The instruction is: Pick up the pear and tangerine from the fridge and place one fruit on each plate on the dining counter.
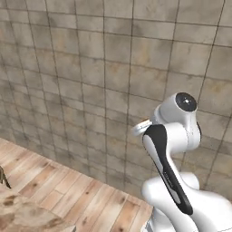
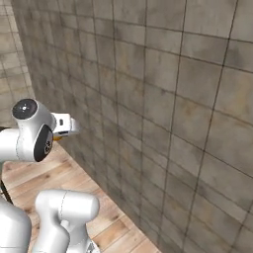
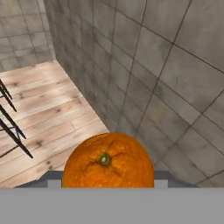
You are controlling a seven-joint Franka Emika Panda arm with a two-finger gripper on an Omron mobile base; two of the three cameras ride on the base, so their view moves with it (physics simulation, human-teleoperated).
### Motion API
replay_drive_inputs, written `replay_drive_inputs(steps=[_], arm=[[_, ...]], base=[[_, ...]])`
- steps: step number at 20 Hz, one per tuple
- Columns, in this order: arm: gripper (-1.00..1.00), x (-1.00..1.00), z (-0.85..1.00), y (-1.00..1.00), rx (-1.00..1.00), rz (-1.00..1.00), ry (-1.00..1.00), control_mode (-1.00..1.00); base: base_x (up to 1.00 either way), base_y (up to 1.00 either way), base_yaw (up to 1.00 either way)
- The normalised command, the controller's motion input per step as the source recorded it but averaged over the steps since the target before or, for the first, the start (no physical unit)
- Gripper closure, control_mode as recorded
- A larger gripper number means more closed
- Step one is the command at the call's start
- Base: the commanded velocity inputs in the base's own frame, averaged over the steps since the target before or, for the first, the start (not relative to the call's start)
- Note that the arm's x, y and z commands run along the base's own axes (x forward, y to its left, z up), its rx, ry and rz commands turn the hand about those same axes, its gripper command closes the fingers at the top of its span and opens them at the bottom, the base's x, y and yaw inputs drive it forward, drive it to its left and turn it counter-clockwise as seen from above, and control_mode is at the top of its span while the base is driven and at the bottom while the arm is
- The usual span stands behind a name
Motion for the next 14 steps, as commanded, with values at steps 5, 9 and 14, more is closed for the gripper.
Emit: replay_drive_inputs(steps=[5, 9, 14], arm=[[1.0, 0.0, 0.0, 0.0, 0.0, 0.0, 0.0, 1.0], [1.0, 0.0, 0.0, 0.0, 0.0, 0.0, 0.0, 1.0], [1.0, 0.0, 0.0, 0.0, 0.0, 0.0, 0.0, 1.0]], base=[[0.58, -0.04, 0.63], [0.65, -0.01, 0.59], [0.71, -0.02, 0.53]])
